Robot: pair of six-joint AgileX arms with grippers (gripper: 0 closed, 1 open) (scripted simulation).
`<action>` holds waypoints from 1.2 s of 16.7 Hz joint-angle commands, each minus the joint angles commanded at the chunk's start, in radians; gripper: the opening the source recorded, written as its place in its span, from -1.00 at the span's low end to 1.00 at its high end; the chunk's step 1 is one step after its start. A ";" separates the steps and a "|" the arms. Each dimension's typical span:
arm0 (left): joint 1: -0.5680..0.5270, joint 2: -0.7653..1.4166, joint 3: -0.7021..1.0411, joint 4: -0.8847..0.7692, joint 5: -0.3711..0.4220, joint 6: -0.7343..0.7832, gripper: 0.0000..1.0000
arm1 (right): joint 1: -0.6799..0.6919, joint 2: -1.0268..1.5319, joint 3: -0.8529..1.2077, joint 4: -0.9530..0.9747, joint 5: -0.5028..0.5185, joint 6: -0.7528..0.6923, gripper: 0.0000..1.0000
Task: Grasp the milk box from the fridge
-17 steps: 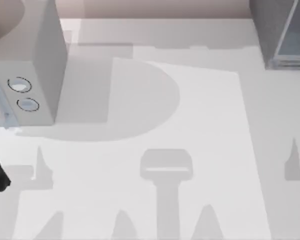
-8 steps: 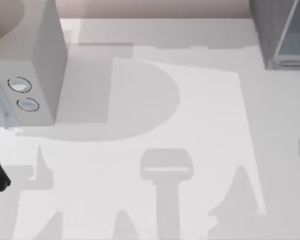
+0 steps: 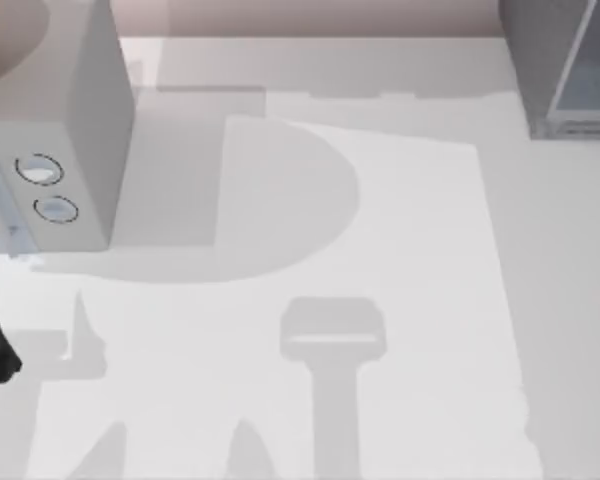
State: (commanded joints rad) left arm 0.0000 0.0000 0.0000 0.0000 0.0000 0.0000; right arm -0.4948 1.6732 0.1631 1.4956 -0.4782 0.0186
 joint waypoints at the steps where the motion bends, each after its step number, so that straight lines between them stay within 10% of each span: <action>1: 0.000 0.000 0.000 0.000 0.000 0.000 1.00 | -0.014 0.042 0.007 0.044 -0.013 0.000 1.00; 12: 0.000 0.000 0.000 0.000 0.000 0.000 1.00 | -0.018 0.142 0.055 0.103 -0.025 -0.001 1.00; 20: 0.000 0.000 0.000 0.000 0.000 0.000 1.00 | 0.120 0.366 0.554 -0.148 0.125 -0.005 1.00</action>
State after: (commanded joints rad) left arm 0.0000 0.0000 0.0000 0.0000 0.0000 0.0000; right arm -0.3751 2.0390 0.7169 1.3479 -0.3535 0.0138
